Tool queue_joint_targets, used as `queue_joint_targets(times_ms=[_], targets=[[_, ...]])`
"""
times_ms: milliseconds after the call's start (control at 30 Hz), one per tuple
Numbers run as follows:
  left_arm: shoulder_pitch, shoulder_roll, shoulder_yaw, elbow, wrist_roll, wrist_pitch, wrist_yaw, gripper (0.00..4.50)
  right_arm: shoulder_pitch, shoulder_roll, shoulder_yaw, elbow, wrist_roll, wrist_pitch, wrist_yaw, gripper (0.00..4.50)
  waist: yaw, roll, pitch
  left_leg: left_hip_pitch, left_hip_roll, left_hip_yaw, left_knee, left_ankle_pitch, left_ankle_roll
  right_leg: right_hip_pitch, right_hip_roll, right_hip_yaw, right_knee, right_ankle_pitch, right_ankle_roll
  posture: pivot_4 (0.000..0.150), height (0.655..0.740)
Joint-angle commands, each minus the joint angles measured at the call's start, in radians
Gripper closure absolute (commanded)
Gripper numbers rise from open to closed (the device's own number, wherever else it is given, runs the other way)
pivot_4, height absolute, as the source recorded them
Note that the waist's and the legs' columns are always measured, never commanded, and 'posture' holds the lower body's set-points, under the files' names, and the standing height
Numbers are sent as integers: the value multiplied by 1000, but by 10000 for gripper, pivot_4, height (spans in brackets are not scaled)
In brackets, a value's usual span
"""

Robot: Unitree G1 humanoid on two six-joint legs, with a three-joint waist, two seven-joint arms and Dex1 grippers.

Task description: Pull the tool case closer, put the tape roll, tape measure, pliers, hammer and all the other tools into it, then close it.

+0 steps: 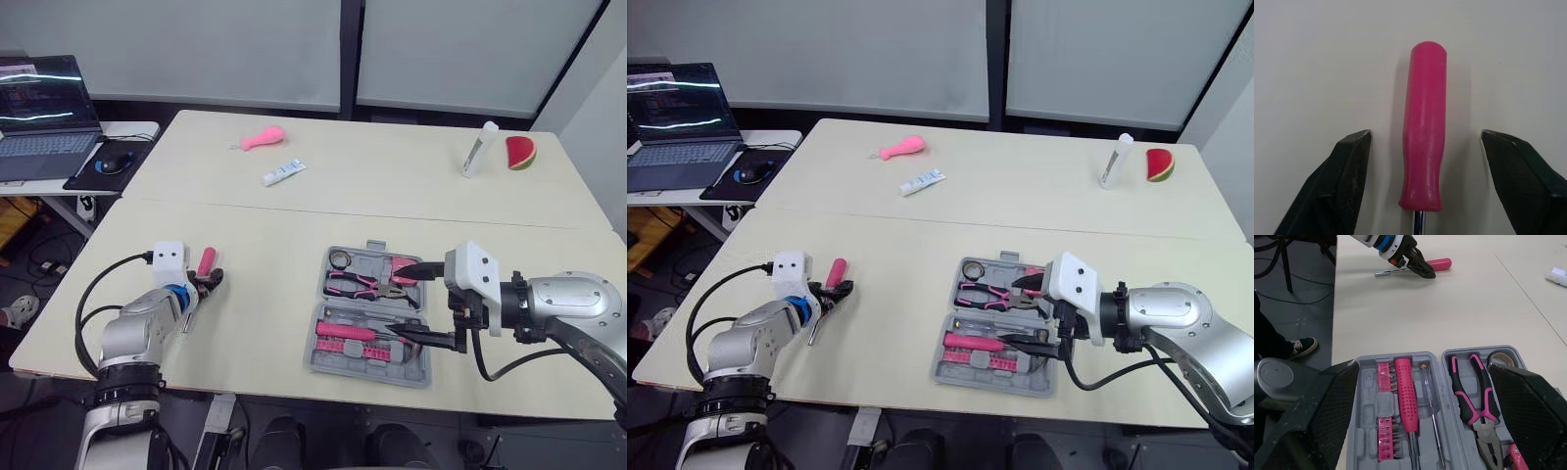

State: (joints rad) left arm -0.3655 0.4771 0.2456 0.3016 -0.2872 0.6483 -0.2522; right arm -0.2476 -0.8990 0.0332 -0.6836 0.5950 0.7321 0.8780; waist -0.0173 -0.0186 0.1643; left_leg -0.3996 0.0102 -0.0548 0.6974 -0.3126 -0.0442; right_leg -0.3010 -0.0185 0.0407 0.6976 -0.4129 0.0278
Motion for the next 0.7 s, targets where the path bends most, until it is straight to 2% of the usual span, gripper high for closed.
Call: queue_joint_targets(times_ms=[33, 233, 467, 700], targets=[[11, -17, 4, 2, 6, 20, 8, 20631, 0, 0, -13, -28, 0, -7, -9, 0, 1, 0, 0, 0, 0, 0, 0, 0, 0, 0, 0, 0, 0, 0, 0, 1500, 7400], [56, -25, 16, -69, 0, 51, 10, 37627, 5, 2, -14, -36, 2, -3, -20, 0, 2, 0, 0, 0, 0, 0, 0, 0, 0, 0, 0, 0, 0, 0, 0, 1500, 7400], [161, -75, 11, -431, -81, 281, 34, 38335, 11, -6, -28, -41, 9, 2, -24, 0, 2, 0, 0, 0, 0, 0, 0, 0, 0, 0, 0, 0, -1, 0, 0, 1500, 7400], [227, -219, -59, -718, -115, 489, 136, 38335, 13, -34, -44, -39, 28, 16, 1, 0, 13, -1, 0, -1, 0, 0, 0, 0, 0, 0, 0, 1, -1, 0, 0, 1500, 7400]])
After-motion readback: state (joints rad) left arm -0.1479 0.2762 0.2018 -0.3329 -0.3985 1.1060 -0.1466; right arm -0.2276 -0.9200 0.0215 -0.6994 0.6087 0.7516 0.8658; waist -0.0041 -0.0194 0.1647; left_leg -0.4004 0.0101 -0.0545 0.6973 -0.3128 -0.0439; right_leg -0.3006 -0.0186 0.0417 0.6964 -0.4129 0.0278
